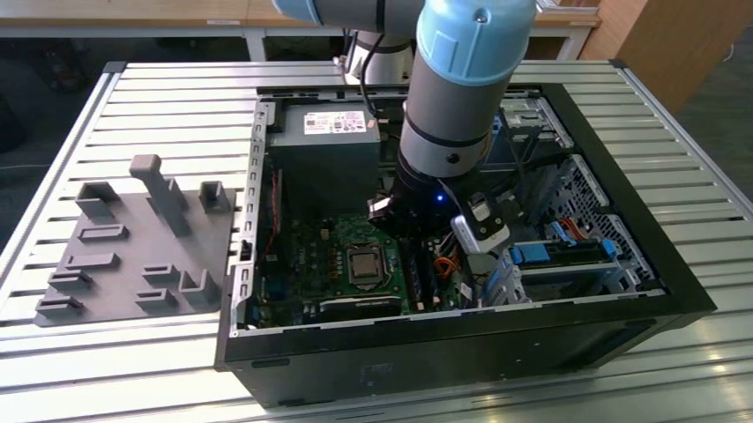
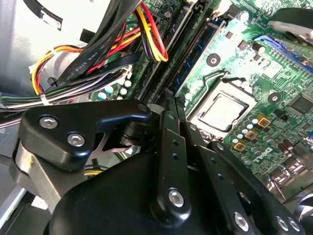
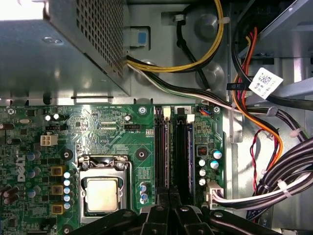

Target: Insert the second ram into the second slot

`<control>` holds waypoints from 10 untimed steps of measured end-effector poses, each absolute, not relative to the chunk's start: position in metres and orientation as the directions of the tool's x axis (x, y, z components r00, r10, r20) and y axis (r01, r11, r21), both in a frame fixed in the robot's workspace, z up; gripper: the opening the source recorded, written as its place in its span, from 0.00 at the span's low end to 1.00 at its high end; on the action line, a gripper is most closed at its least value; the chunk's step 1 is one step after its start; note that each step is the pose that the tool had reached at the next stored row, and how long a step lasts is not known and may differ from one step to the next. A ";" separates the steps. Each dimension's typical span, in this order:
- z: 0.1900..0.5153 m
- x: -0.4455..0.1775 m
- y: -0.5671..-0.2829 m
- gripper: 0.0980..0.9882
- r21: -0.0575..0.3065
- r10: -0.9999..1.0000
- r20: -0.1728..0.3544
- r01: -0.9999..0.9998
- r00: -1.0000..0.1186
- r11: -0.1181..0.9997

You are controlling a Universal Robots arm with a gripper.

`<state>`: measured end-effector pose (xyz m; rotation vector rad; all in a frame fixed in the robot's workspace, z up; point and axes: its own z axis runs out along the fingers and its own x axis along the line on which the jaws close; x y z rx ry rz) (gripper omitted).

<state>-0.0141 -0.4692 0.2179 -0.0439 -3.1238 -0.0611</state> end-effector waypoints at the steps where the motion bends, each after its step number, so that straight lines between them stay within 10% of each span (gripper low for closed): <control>1: 0.218 -0.014 -0.469 0.03 0.039 0.028 0.017 0.028 -0.999 0.999; 10: 0.225 -0.014 -0.469 0.10 0.039 0.028 0.017 0.028 -0.999 0.999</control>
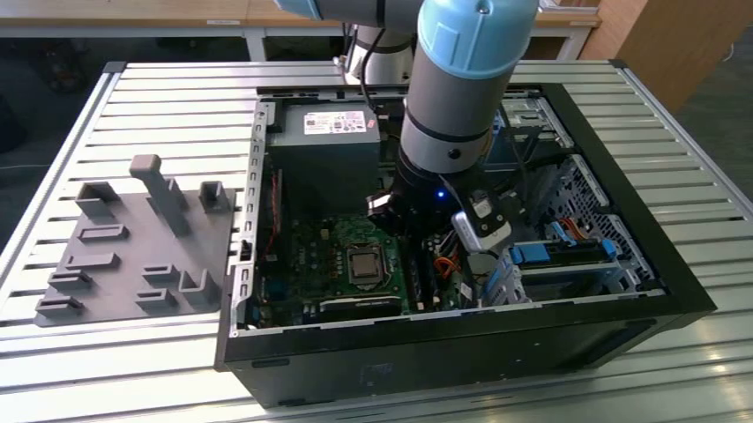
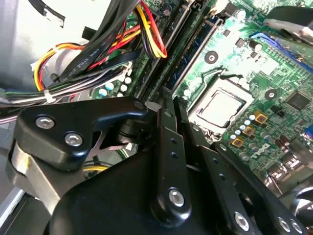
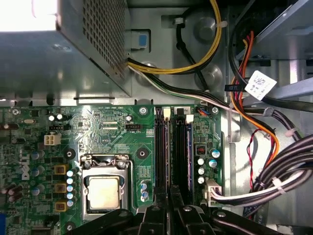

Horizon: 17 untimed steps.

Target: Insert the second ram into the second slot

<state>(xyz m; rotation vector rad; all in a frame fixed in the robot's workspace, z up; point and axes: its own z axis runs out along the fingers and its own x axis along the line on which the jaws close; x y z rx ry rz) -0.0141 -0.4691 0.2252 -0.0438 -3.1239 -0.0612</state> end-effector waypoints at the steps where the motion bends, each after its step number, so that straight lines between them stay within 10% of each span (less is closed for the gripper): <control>1: 0.227 -0.014 -0.469 0.10 0.039 0.028 0.017 0.028 -0.999 0.999; 17: 0.221 -0.014 -0.469 0.00 0.038 0.029 0.016 0.029 -0.999 0.999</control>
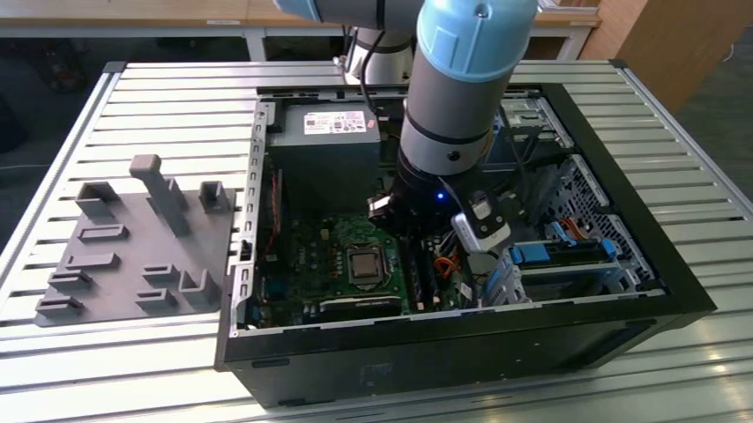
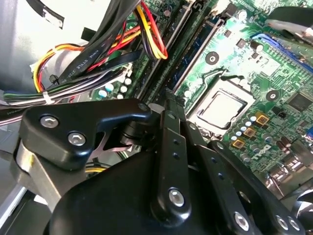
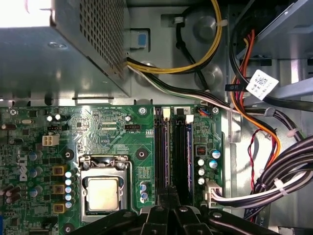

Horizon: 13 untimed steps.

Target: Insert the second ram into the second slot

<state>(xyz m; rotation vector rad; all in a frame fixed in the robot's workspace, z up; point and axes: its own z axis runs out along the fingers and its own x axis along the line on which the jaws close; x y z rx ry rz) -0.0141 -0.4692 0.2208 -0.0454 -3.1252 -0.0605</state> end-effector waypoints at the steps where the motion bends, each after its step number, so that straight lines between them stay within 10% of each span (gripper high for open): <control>1: 0.220 -0.014 -0.469 0.00 0.038 0.029 0.016 0.029 -0.999 0.999; 13: 0.222 -0.014 -0.469 0.00 0.042 0.029 0.015 0.029 -0.999 0.999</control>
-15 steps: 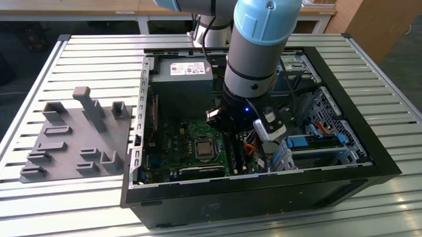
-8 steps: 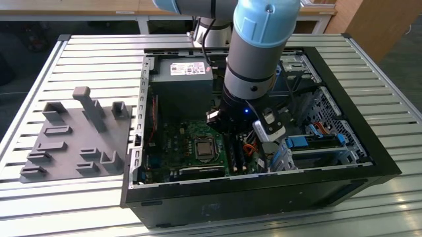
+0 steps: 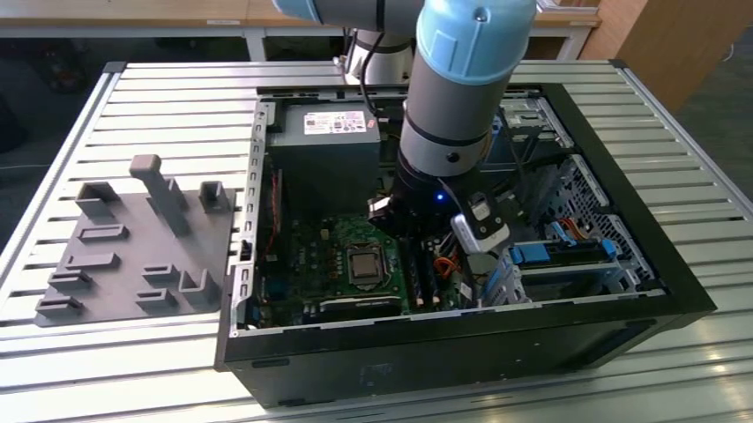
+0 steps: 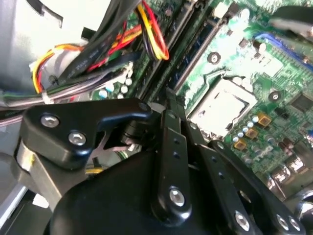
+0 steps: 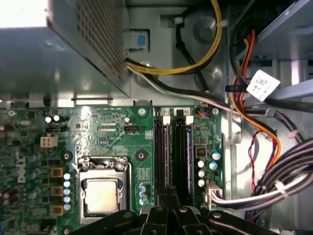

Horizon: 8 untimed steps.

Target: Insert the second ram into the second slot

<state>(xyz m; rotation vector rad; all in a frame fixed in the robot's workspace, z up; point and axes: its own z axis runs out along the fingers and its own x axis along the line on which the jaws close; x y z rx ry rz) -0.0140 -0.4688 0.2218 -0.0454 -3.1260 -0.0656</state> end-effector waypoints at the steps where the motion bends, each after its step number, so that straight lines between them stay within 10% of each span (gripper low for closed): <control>1: 0.225 -0.014 -0.469 0.00 0.040 0.029 0.016 0.029 -0.999 0.999; 8: 0.234 -0.014 -0.469 0.00 0.039 0.029 0.016 0.029 -0.999 0.999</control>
